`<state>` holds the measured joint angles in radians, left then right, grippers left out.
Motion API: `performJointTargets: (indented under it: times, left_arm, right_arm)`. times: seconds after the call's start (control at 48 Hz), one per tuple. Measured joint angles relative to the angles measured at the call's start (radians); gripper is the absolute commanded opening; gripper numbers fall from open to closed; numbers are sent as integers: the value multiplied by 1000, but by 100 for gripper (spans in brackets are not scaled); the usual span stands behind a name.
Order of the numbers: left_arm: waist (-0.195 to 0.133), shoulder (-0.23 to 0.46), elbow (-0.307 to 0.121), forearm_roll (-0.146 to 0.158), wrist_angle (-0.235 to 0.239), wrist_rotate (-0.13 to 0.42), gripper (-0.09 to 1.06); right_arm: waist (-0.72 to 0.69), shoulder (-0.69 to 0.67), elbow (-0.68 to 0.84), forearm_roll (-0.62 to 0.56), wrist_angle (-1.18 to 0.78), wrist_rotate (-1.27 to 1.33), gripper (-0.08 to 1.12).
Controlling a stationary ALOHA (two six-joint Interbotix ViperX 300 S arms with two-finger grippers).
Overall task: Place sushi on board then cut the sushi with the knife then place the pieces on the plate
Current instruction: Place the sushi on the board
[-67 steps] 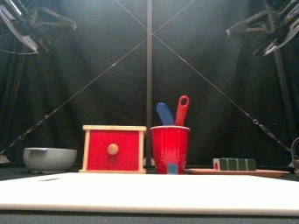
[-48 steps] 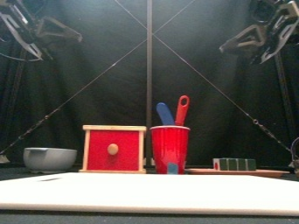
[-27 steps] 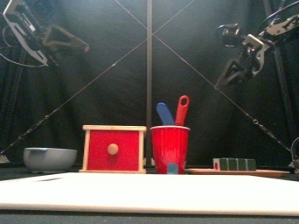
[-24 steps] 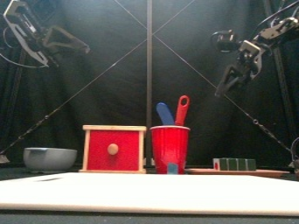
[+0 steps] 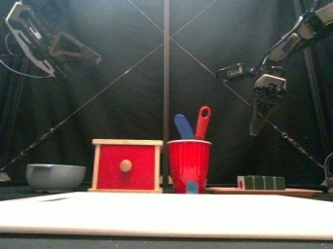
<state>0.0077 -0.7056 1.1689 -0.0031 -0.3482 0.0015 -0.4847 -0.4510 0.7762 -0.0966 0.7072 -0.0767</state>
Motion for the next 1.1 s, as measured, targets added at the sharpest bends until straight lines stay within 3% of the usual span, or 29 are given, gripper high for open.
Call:
performJointTargets:
  times: [0.271, 0.729, 1.104]
  left_arm:
    - [5, 0, 0, 2, 0, 0, -2]
    - [12, 0, 0, -3, 0, -3, -2]
    - [12, 0, 2, -23, 0, -3, -2]
  right_arm:
    - [-25, 84, -5, 9, 37, -109, 90]
    - [-193, 204, -5, 314, -43, -560, 90]
    - [-196, 328, -3, 311, -94, -575, 90]
